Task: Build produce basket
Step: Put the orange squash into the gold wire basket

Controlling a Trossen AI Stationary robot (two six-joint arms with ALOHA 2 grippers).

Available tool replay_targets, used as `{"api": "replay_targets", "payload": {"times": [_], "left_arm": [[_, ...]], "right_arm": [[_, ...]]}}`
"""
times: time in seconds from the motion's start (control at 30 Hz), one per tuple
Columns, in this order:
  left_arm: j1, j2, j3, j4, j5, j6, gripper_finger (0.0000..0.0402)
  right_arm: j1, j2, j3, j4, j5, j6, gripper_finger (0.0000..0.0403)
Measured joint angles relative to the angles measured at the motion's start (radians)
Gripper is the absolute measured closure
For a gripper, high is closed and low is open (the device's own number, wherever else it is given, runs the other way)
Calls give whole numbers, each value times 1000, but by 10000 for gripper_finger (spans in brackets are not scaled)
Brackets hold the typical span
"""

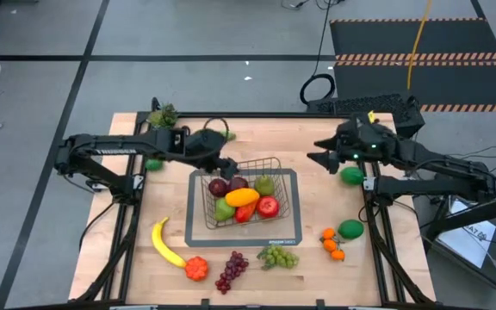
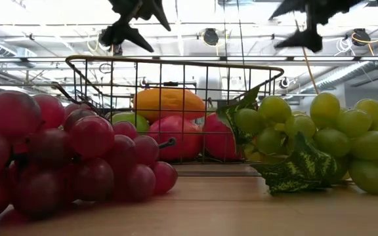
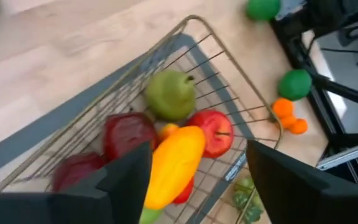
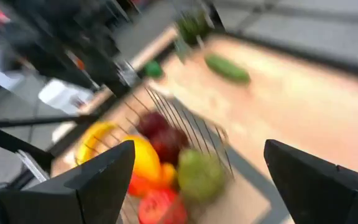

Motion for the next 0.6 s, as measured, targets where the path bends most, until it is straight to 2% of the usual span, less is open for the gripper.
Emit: {"api": "replay_targets", "payload": {"times": [0.1, 0.23, 0.3, 0.47, 0.6], "left_arm": [[30, 0, 46, -96, 23, 20, 170], [82, 0, 86, -196, 25, 139, 199], [115, 0, 92, -244, 31, 211, 213], [224, 0, 92, -371, 137, 365, 244], [298, 0, 92, -449, 124, 489, 264]], "right_arm": [[0, 59, 0, -36, -54, 53, 65], [1, 144, 0, -34, -134, 113, 99], [3, 187, 0, -34, -150, 158, 120], [3, 275, 0, -31, -155, 353, 174], [24, 322, 0, 10, -150, 488, 217]]}}
